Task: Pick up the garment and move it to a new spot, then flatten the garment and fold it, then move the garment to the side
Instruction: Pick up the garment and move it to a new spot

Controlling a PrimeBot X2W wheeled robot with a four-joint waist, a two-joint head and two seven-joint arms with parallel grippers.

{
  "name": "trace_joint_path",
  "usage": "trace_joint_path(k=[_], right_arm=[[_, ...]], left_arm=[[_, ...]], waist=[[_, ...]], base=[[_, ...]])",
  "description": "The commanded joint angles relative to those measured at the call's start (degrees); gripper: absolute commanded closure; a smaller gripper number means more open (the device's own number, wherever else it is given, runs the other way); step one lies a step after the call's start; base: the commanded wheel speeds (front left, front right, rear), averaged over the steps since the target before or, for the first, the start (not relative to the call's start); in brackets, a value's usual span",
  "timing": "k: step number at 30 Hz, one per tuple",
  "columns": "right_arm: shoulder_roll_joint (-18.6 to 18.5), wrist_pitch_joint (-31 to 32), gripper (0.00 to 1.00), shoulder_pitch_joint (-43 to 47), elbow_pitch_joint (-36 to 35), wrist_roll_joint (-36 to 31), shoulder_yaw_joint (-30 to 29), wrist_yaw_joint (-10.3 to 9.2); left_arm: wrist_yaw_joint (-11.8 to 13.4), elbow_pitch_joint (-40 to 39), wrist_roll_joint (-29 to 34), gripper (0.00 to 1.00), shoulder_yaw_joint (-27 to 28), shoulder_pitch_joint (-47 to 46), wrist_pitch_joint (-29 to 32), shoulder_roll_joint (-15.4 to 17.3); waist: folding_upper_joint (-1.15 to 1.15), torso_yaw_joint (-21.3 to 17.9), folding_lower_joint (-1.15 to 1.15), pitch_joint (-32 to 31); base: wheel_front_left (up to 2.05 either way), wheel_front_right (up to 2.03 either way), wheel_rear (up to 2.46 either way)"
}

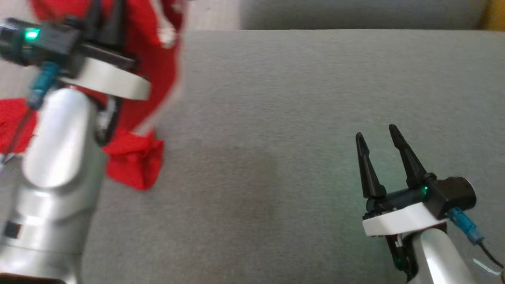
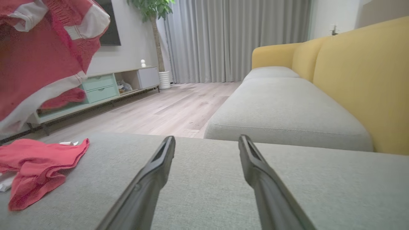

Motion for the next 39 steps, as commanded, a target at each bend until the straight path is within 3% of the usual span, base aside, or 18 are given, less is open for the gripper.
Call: trace_joint_path(k=[1, 7, 14, 15, 16, 17, 21, 26, 31, 39], right_arm=[[-0.1, -0.6, 0.00, -1.4, -2.1, 0.3, 1.1, -0.04], [-0.1, -0.6, 0.00, -2.8, -3.3, 2.2, 0.3, -0.04], [-0.1, -0.6, 0.00, -4.5, -5.5, 4.9, 0.7, -0.04], [-0.1, -0.6, 0.00, -4.7, -5.8, 5.5, 0.7, -0.04], [-0.1, -0.6, 0.00, -4.9, -6.1, 6.0, 0.8, -0.04], [-0.1, -0.6, 0.00, -5.2, -6.3, 6.6, 0.9, -0.04], [-0.1, -0.6, 0.00, -5.8, -7.1, 8.6, 1.4, -0.04], [-0.1, -0.6, 0.00, -5.4, -6.9, 9.2, 1.3, -0.04], [-0.1, -0.6, 0.00, -5.1, -6.1, 7.3, 0.4, -0.04], [-0.1, -0.6, 0.00, -3.6, -4.6, 2.8, -2.0, -0.04]], left_arm=[[-0.2, -2.3, -0.2, 1.00, 1.6, -1.9, 0.3, 1.6], [-0.4, -5.2, -1.1, 1.00, -3.1, -0.3, 3.7, -3.3], [-0.1, -1.5, -1.0, 1.00, -7.0, -0.8, 6.8, -7.2], [-0.1, -0.5, -1.1, 0.85, -7.3, -1.1, 7.2, -7.5], [0.0, 0.4, -1.0, 0.19, -7.4, -1.6, 7.3, -7.6], [0.1, 1.6, -1.0, 0.00, -7.4, -2.1, 7.6, -7.6], [0.6, 5.1, 0.9, 0.00, -7.2, -6.5, 6.5, -5.8], [1.0, 8.1, 1.1, 0.00, -6.2, -9.6, 3.5, -4.7], [1.5, 9.3, 1.4, 0.00, -6.5, -7.4, -0.6, -3.6], [4.8, 6.3, 0.3, 0.00, -5.2, 3.1, -5.8, -2.4]], waist=[[0.00, -2.5, 0.00, 0.4], [0.00, -10.8, 0.00, 2.6], [0.00, -20.5, 0.00, 6.7], [0.00, -21.7, 0.00, 7.3], [0.00, -23.0, 0.00, 8.1], [0.00, -23.9, 0.00, 8.8], [0.00, -26.5, 0.00, 11.4], [0.00, -25.3, 0.00, 11.8], [0.00, -20.7, 0.00, 9.3], [0.00, -10.7, 0.00, 4.1]], base=[[0.00, 0.00, 0.00], [0.00, 0.00, 0.00], [0.00, 0.00, 0.00], [0.00, 0.00, 0.00], [0.00, 0.00, 0.00], [0.00, 0.00, 0.00], [0.00, 0.00, 0.00], [0.00, 0.00, 0.00], [0.00, 0.00, 0.00], [0.00, 0.00, 0.00]])
